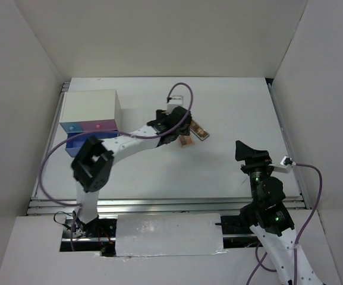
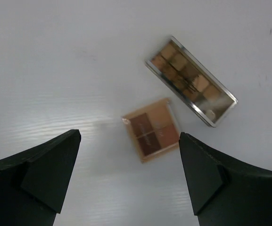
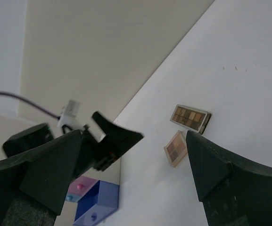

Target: Organize the makeup

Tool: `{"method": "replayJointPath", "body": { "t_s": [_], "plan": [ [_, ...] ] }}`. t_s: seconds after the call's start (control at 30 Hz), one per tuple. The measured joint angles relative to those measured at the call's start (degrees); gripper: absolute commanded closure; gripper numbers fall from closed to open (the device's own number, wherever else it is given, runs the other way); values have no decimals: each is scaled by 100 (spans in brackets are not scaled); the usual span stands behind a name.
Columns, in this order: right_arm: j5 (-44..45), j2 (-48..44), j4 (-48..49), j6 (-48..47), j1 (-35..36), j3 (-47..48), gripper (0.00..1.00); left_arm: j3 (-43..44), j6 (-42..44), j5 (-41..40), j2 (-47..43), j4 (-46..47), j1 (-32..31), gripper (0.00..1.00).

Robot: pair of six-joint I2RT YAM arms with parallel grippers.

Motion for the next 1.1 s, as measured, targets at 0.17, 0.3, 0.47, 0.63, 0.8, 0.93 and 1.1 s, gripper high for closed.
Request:
{"method": "replayJointPath", "body": {
  "t_s": [0.17,0.3,0.47,0.63,0.8,0.93,1.1],
  "plan": [
    [4,116,-2,4,0,9,0,2020,-350,361,1838,-962,-341,1],
    [-4,151,-2,2,0,9,0,2223,-748,446,2177,-1423,-380,1],
    [-11,146,-2,-2,0,9,0,2612,-1165,369,2474,-1753,-354,1],
    [-46,146,0,-7,0,9,0,2706,-1355,339,2747,-1775,-330,0],
    [-57,146,4,-7,0,9,0,2771,-1506,90,2839,-1851,-332,9],
    [-74,146,4,-7,0,9,0,2732,-1617,-48,2833,-1875,-332,53],
    [-92,146,7,-9,0,9,0,2031,-1727,-166,2439,-1554,-341,89]
  ]
}}
